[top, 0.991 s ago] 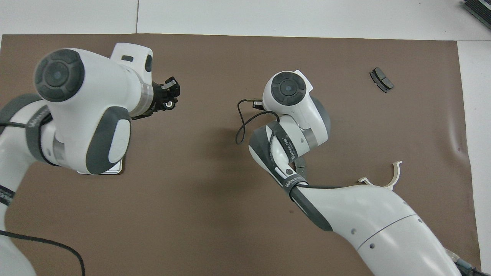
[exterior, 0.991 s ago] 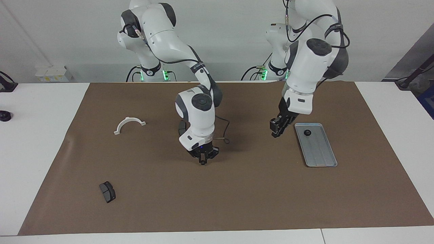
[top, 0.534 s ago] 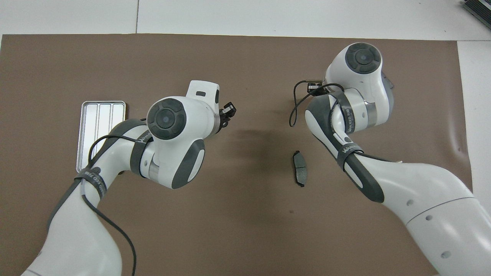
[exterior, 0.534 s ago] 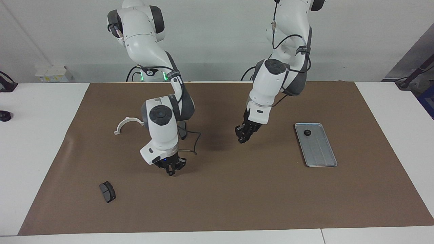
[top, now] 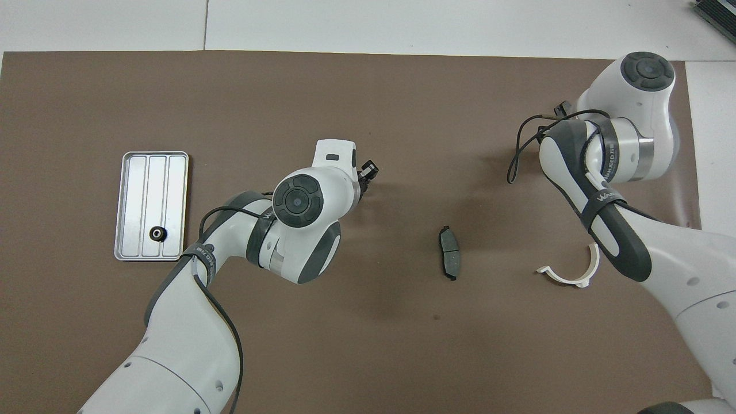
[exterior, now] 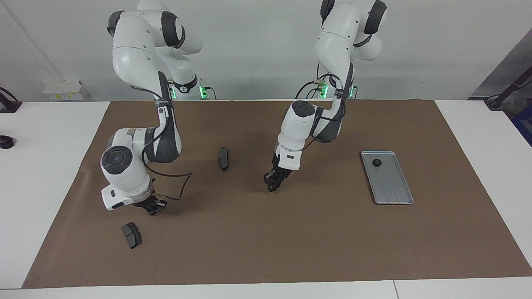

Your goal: Place bearing gear from tray to pile

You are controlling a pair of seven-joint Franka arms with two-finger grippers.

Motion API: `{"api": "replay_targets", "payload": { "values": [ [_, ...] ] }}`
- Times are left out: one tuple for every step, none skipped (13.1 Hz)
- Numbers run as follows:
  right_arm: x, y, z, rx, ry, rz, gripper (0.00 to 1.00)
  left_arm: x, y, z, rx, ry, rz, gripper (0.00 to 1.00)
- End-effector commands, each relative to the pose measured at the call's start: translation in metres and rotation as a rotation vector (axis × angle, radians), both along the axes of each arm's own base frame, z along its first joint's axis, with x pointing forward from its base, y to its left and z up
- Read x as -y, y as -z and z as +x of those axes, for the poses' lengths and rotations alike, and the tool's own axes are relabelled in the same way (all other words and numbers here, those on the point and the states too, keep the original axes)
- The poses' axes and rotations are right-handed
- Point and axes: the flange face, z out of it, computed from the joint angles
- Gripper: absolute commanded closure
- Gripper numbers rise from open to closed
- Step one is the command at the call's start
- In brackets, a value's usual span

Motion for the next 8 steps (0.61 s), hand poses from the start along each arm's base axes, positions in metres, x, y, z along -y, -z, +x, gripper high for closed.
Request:
{"api": "replay_targets", "payload": {
  "values": [
    [0.014, -0.006, -0.014, -0.050, 0.058, -0.013, 1.00, -0.002, 0.001, -0.003, 0.003, -0.024, -0.011, 0.26],
    [0.020, -0.011, -0.017, -0.058, 0.080, -0.039, 1.00, -0.004, -0.002, 0.000, -0.010, -0.039, -0.010, 0.00],
    [0.021, -0.012, -0.020, -0.070, 0.096, -0.047, 1.00, -0.007, -0.013, 0.006, -0.033, -0.054, -0.004, 0.00],
    [0.022, -0.019, -0.024, -0.073, 0.118, -0.049, 1.00, -0.018, -0.030, 0.011, -0.073, -0.064, 0.021, 0.00],
    [0.021, -0.020, -0.029, -0.080, 0.126, -0.048, 1.00, -0.040, -0.062, 0.015, -0.096, -0.086, 0.034, 0.00],
    [0.021, -0.025, -0.033, -0.077, 0.128, -0.047, 1.00, -0.072, -0.092, 0.020, -0.136, -0.115, 0.052, 0.00],
    [0.021, -0.027, -0.036, -0.078, 0.129, -0.046, 1.00, -0.108, -0.115, 0.025, -0.169, -0.139, 0.071, 0.00],
    [0.021, -0.028, -0.038, -0.077, 0.129, -0.046, 1.00, -0.138, -0.134, 0.029, -0.190, -0.146, 0.085, 0.00]
  ]
}}
